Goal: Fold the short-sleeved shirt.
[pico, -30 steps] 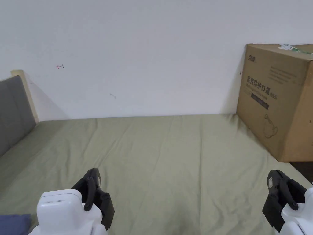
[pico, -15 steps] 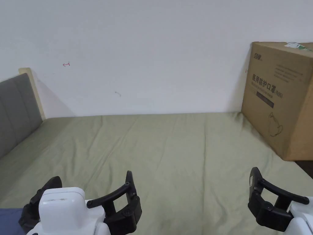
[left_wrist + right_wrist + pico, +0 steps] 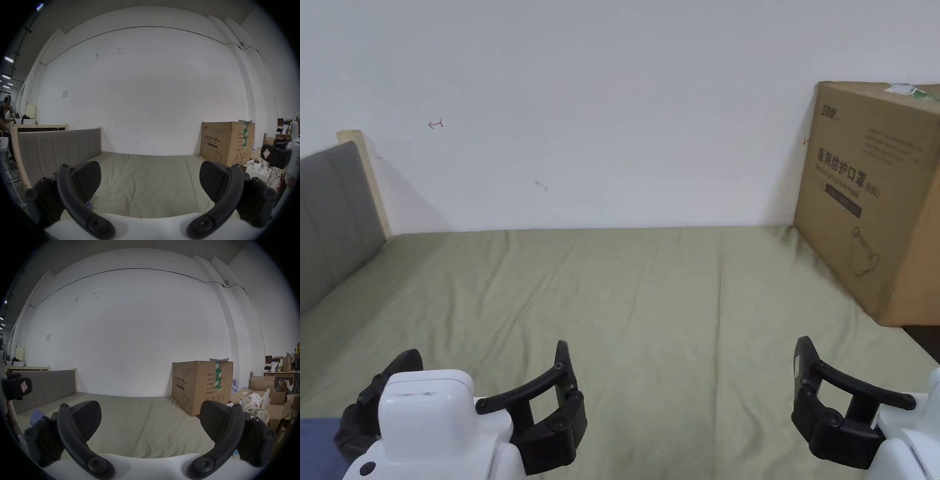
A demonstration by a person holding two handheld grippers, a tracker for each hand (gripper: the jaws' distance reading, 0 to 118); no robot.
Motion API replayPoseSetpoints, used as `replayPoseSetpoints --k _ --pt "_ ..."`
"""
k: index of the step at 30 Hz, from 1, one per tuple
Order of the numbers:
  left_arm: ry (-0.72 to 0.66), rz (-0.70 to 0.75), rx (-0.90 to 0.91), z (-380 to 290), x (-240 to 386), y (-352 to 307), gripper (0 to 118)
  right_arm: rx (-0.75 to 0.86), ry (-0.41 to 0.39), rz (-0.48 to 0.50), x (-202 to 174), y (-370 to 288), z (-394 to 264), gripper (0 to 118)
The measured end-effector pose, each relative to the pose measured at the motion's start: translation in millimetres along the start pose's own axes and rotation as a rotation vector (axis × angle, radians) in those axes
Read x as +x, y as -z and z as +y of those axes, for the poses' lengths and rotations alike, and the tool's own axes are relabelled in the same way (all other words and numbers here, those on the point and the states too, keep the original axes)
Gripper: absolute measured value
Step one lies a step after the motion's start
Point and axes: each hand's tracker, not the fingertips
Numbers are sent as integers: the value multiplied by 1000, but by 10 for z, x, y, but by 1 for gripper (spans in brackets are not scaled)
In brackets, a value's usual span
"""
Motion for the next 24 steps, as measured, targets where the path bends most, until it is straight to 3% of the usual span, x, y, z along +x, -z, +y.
replayPoseSetpoints --k 24 --pt "-9 -28 2 34 -19 46 118 -23 -6 31 -68 65 7 118"
